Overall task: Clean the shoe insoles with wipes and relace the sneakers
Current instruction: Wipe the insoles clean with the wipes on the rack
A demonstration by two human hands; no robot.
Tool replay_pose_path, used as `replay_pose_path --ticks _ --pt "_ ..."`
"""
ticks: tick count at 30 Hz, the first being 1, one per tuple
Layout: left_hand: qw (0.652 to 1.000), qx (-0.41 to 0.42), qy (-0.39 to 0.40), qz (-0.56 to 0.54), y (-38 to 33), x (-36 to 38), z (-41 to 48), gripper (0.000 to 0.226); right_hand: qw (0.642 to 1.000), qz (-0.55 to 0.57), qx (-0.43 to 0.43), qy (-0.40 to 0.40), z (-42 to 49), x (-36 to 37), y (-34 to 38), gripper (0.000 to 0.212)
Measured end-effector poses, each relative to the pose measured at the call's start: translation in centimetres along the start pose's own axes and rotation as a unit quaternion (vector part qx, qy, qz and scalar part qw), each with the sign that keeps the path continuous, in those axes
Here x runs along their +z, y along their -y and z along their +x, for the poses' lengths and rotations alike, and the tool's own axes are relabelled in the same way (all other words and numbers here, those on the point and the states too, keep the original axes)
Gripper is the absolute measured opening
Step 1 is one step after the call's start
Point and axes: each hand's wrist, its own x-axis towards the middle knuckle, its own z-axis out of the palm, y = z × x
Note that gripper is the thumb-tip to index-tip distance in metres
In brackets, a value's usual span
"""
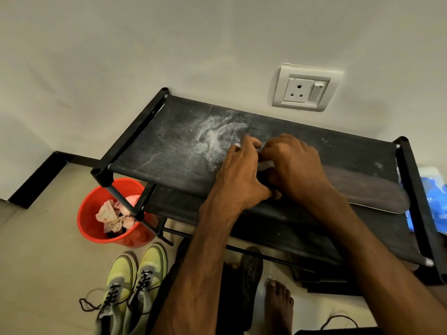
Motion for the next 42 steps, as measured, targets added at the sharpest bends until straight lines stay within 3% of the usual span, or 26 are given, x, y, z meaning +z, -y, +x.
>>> replay_pose_path --ticks 5,9,13,16,20,24,32,37,42 --pt "1.0 -0.004 0.0 -0.02 0.1 0.1 -0.1 0.105 0.995 0.026 -0.034 0.095 -0.5 -1.2 -1.6 0.022" --pt "1.0 0.002 -0.008 -0.018 0.4 0.3 -0.1 0.106 0.985 0.059 -0.004 0.164 -1.9 -2.7 -2.9 0.028" --pt "1.0 0.01 -0.011 -0.009 0.3 0.3 -0.2 0.107 0.982 0.173 0.081 0.002 -2.7 -3.5 -5.1 0.024" --pt "1.0 0.01 -0.01 -0.009 0.3 0.4 -0.2 0.11 0.971 0.216 0.091 -0.041 -2.7 -3.4 -5.6 0.029" --pt "1.0 0.005 -0.002 -0.013 0.1 0.4 -0.2 0.114 0.979 0.2 0.032 0.006 -1.4 -2.0 -3.4 0.023" --pt "1.0 -0.001 0.002 -0.011 0.0 0.4 -0.1 0.115 0.988 0.15 -0.02 0.044 -0.4 -1.0 -2.3 0.032" --pt "1.0 0.003 -0.014 -0.026 0.3 0.7 -0.1 0.115 0.975 0.149 -0.02 0.163 -2.2 -2.6 -3.6 0.038" --pt "1.0 0.013 -0.002 -0.004 0.3 0.6 0.1 0.107 0.993 0.105 -0.018 0.058 -2.2 -1.4 -2.8 0.027" --pt "1.0 0.0 0.009 -0.006 0.0 0.6 0.3 0.099 0.996 0.072 0.049 -0.016 -0.5 0.3 -2.9 0.025"
